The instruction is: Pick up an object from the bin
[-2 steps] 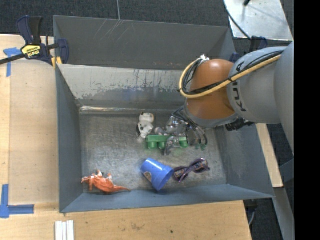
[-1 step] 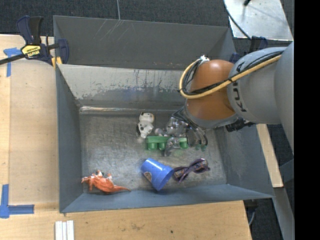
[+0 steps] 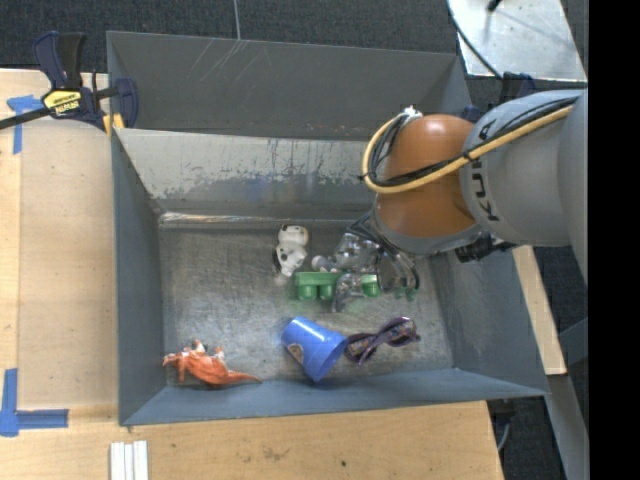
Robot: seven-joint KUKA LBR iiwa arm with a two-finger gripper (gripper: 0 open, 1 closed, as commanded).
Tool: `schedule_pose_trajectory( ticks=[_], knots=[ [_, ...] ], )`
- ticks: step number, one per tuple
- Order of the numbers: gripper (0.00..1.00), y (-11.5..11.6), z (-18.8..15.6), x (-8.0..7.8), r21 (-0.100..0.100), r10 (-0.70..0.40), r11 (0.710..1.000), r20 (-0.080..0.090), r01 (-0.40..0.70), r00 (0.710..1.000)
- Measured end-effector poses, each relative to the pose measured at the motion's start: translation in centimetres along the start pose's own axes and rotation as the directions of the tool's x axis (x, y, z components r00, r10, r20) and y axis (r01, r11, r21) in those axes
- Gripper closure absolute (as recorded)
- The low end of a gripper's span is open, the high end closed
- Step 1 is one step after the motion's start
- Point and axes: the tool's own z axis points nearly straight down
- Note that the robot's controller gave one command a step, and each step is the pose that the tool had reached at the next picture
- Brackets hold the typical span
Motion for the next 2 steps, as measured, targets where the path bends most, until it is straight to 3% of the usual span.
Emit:
schedule_pose_trajectory(
  ticks=[2],
  knots=[
    [1.00, 0.00, -1.99, -0.22, -0.001, 0.000, 1.000, 0.007, 0.000, 1.000]
  ],
)
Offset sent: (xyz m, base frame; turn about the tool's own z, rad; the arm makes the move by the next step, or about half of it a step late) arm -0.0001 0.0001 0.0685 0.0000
